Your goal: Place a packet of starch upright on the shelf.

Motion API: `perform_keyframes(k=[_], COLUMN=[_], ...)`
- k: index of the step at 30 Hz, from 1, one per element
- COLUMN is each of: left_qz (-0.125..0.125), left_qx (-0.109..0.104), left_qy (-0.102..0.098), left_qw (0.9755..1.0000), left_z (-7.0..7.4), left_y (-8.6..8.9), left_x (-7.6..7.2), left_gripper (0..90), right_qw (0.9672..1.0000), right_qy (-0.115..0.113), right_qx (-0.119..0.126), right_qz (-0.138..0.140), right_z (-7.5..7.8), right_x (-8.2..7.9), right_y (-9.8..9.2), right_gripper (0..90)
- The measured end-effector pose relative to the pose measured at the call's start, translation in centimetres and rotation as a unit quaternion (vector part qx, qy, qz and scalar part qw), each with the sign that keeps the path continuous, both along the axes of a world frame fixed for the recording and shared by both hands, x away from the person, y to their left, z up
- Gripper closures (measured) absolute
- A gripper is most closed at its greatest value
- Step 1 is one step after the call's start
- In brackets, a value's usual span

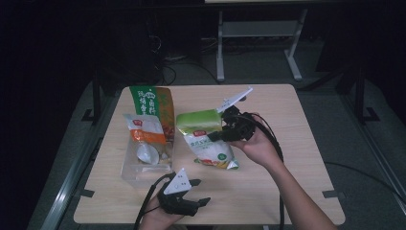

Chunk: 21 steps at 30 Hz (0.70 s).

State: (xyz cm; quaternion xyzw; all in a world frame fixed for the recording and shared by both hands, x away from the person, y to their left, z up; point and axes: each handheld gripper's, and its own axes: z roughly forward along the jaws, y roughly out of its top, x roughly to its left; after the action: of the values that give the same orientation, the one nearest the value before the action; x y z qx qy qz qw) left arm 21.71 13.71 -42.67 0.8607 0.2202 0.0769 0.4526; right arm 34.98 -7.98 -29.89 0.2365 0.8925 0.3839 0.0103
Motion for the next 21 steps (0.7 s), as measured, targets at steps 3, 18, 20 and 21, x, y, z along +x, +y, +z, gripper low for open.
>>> perform_keyframes(k=[3,18,20,21], left_qz=[-0.005,-0.027,-0.029,-0.03], left_qx=[-0.002,0.004,0.006,0.003], left_qy=[0.0,-0.011,-0.012,-0.013], left_qw=[1.0,0.9996,0.9995,0.9995], left_z=[-0.1,-0.2,-0.3,-0.3], left_y=[-0.1,-0.5,-0.5,-0.6], left_x=[-0.3,-1.2,-1.2,-1.2], left_gripper=[35.0,33.8,33.2,33.0], right_qw=[1.0,0.9982,0.9979,0.9979], right_qy=[0.0,-0.014,-0.009,-0.006], right_qx=[0.001,0.014,0.018,0.018], right_qz=[0.004,0.057,0.062,0.062], right_z=[0.6,3.5,3.8,3.9], right_x=[0.1,0.0,-0.1,-0.2], right_y=[1.0,6.2,7.0,7.3], right_gripper=[90.0,90.0,90.0,90.0])
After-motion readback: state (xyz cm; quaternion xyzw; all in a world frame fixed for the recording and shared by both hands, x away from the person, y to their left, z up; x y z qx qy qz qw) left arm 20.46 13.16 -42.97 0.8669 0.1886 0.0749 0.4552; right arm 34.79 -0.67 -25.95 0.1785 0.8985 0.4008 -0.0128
